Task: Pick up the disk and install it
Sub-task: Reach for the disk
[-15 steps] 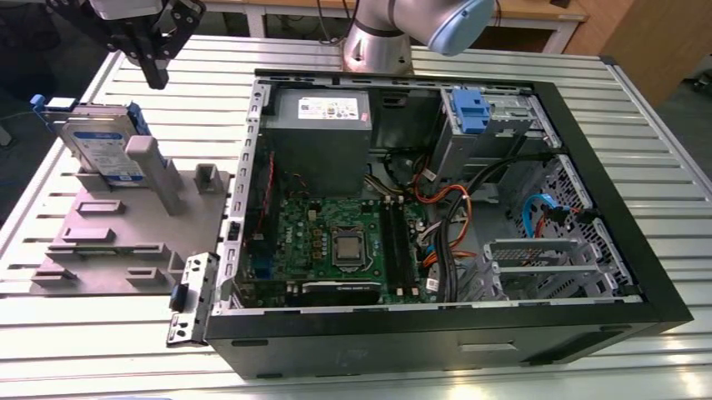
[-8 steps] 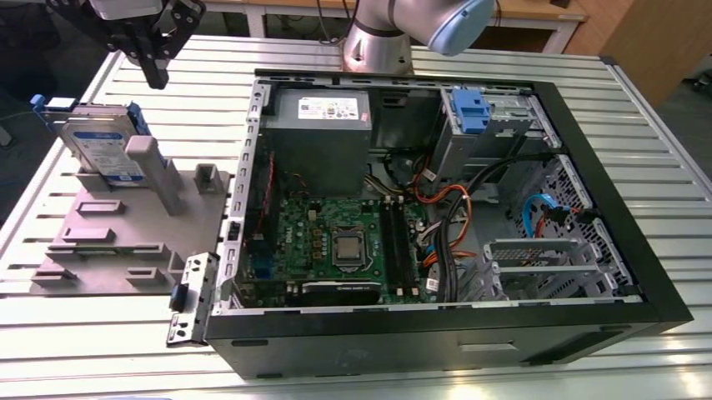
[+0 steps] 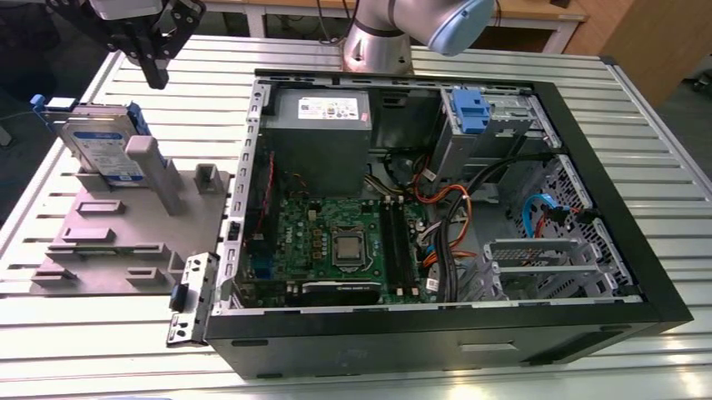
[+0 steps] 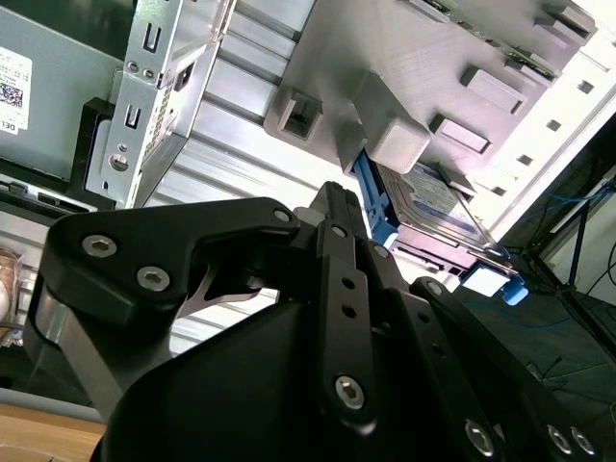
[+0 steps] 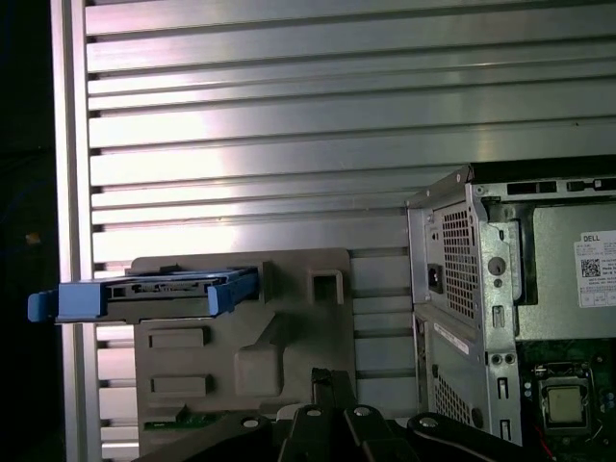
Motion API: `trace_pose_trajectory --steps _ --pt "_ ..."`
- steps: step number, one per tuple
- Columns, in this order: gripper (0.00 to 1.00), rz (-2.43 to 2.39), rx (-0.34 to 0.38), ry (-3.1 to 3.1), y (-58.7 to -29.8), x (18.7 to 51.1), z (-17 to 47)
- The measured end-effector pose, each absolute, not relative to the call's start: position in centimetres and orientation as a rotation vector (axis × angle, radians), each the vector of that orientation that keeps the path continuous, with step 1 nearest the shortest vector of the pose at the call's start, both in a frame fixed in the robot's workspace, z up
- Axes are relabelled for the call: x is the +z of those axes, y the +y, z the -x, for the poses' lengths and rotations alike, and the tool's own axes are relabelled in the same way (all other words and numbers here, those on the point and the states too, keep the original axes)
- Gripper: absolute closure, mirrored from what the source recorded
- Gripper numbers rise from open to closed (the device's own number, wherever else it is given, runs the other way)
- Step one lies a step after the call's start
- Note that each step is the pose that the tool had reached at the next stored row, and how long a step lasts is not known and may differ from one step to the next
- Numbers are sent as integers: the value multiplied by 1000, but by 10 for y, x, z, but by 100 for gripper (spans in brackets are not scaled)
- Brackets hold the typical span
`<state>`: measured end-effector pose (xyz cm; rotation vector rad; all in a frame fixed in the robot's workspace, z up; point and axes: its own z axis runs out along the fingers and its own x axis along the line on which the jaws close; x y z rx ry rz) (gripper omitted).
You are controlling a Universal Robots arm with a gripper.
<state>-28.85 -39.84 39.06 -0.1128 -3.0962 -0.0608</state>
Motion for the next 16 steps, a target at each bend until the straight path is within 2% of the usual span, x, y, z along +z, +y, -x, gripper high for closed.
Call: trace_pose_trajectory --steps 16 --pt "89 113 -61 -3097 -398 389 325"
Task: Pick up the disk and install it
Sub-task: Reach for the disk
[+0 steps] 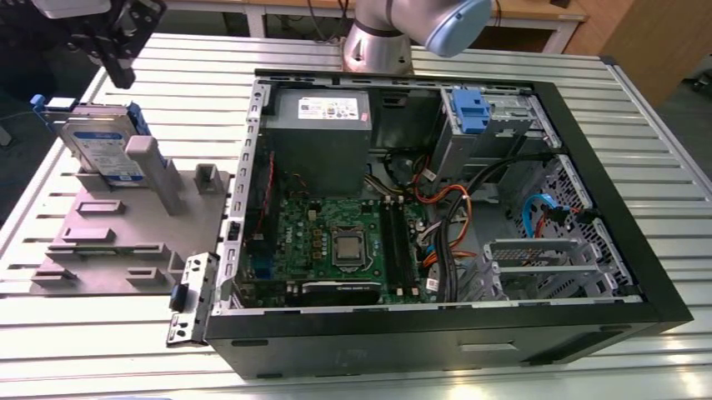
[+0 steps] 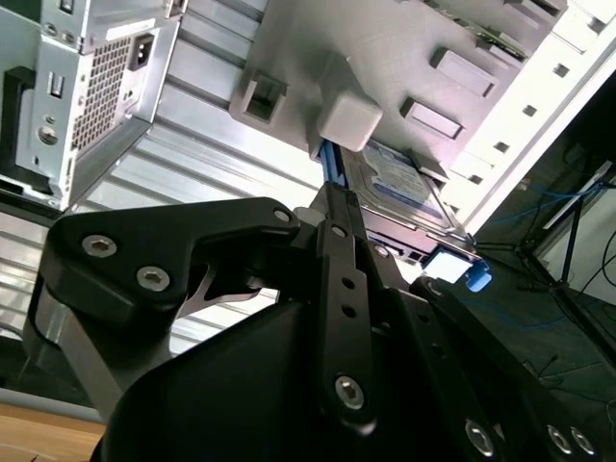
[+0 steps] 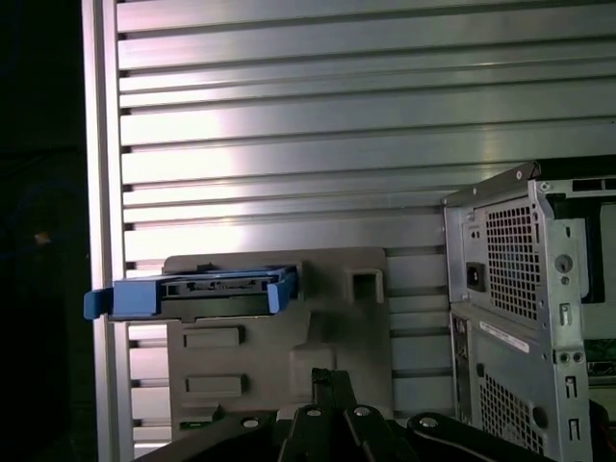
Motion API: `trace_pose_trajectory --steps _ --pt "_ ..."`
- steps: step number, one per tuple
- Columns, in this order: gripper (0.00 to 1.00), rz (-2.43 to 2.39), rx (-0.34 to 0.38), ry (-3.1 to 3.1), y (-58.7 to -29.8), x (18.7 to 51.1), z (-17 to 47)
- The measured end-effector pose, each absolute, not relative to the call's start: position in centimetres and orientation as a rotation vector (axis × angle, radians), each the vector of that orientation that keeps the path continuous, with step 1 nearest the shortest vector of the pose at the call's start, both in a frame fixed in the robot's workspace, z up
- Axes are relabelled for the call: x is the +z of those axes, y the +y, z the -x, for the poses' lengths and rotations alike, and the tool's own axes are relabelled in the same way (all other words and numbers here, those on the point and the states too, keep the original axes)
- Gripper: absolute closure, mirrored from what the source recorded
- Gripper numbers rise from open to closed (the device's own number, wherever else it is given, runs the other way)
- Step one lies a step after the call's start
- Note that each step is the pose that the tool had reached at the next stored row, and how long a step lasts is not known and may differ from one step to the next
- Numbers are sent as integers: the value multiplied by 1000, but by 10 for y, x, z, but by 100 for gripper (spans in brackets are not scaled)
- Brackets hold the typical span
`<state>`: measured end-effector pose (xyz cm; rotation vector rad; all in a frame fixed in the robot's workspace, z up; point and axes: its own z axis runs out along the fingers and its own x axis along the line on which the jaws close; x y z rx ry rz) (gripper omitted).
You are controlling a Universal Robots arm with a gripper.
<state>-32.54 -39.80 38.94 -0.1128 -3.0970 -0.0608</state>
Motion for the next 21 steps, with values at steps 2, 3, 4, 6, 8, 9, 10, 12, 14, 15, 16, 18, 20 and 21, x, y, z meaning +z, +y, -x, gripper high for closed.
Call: trace_pose_trajectory --steps 2,3,4,6,8,9,10,12,14,15,16,18,20,21 --pt "89 113 -61 -3097 -398 389 330" --pt "89 113 -61 -3097 -398 389 332" --pt "89 113 -61 -3097 -398 389 333" --pt "89 113 -61 -3097 -398 389 334" --pt "89 113 -61 -3097 -398 389 334" --pt "89 113 -61 -3097 -398 389 334" --pt "89 113 -61 -3097 -398 389 334" --pt "89 113 -61 -3097 -398 389 334" --pt "89 113 -61 -3097 -398 389 335" --pt "89 113 -61 -3097 -398 389 335" --pt "89 113 -61 -3097 -398 389 336" --pt "89 113 -61 -3097 -398 389 337" --pt "89 113 -61 -3097 -398 389 339" --pt "89 113 -61 -3097 -398 389 340"
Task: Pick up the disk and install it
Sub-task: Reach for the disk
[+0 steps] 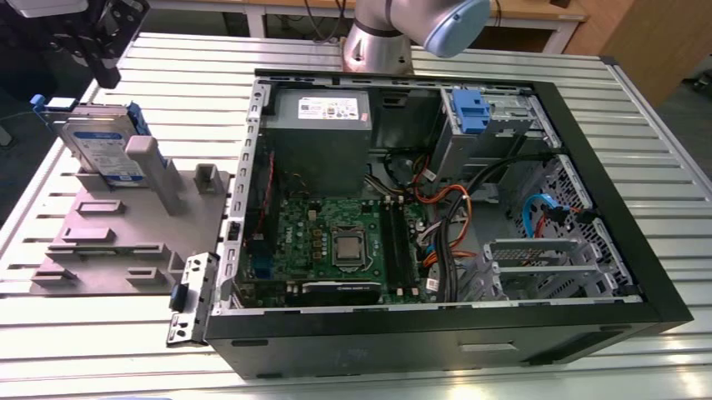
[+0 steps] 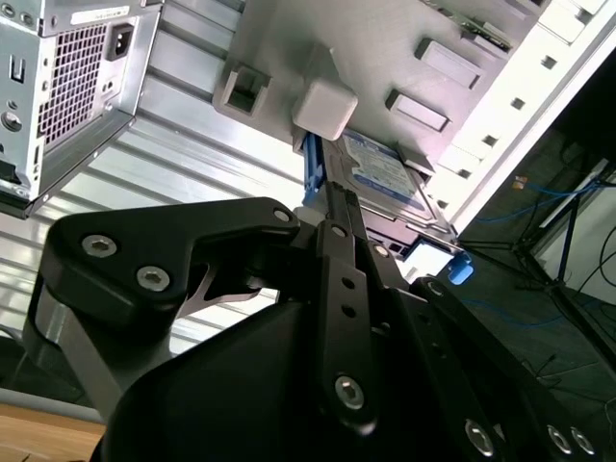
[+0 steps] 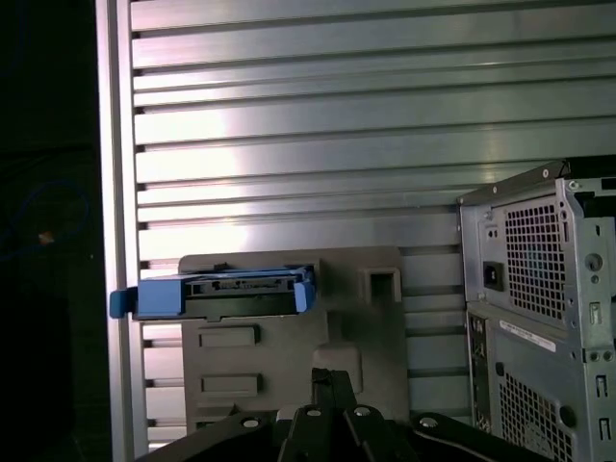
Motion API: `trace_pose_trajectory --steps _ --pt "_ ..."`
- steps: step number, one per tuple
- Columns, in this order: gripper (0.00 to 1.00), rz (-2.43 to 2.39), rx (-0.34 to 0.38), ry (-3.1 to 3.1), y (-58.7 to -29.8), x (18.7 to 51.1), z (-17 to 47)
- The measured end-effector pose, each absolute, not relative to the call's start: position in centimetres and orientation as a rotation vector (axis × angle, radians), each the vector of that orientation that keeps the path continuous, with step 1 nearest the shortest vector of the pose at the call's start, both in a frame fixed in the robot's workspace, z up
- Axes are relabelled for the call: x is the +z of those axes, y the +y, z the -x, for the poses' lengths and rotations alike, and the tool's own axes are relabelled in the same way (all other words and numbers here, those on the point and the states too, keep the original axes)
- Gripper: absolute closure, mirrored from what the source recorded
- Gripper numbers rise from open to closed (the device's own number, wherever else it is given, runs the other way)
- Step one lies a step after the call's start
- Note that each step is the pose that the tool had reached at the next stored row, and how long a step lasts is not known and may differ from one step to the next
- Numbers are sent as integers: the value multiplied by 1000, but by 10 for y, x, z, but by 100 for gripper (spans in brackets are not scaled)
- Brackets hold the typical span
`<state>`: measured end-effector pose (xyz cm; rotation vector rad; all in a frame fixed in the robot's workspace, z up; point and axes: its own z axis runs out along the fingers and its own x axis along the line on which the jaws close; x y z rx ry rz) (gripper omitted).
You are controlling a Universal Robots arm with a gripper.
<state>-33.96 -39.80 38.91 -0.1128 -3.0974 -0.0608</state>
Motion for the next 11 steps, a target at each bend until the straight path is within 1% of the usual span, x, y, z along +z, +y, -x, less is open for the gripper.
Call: trace_pose_trajectory --steps 11 --pt "89 113 -61 -3098 -398 389 346"
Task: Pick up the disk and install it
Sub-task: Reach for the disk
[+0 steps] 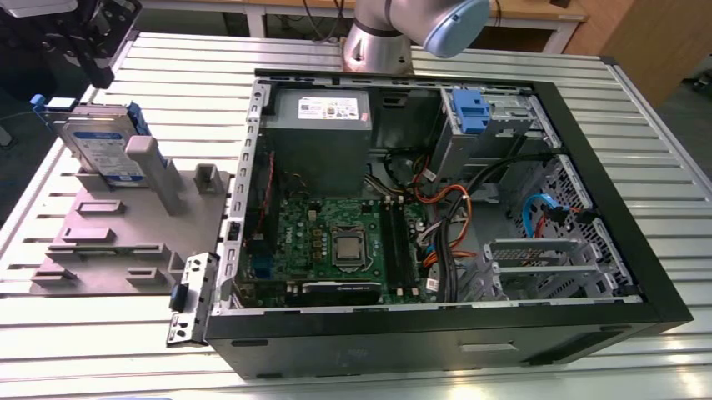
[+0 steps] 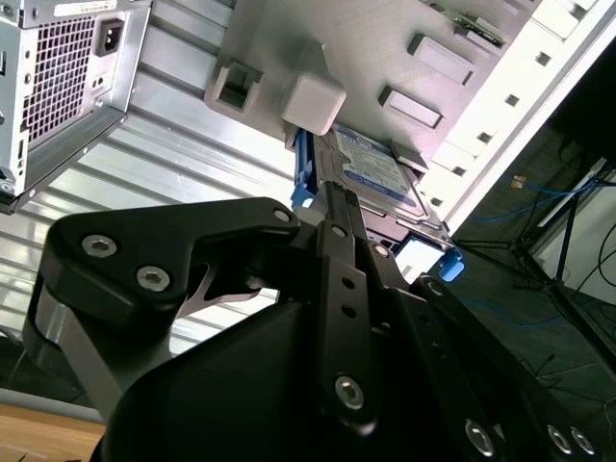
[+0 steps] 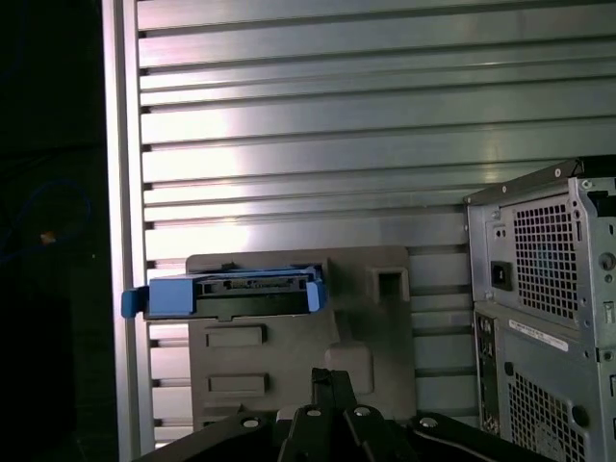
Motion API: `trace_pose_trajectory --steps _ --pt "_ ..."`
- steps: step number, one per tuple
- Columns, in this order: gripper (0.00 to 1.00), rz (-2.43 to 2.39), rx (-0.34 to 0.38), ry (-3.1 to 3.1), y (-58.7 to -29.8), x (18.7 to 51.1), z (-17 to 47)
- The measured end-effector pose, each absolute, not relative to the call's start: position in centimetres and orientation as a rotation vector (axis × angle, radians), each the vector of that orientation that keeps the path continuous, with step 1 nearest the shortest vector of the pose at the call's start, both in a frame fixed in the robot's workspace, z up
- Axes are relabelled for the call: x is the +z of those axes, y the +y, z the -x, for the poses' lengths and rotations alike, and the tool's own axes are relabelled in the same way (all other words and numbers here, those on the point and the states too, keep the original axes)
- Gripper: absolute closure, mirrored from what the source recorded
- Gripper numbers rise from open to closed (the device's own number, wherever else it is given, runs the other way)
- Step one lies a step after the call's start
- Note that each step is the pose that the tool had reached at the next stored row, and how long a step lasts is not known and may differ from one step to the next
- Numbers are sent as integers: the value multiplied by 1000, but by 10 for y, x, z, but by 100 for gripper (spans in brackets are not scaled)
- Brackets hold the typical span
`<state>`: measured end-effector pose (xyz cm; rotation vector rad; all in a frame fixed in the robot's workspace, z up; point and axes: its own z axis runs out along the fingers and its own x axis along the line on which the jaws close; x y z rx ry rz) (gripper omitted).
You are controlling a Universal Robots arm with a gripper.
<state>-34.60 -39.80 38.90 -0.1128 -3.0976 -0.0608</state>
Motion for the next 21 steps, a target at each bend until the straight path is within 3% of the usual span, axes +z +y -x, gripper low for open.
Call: trace_pose_trajectory --steps 21 --pt "89 113 -61 -3098 -377 379 370"
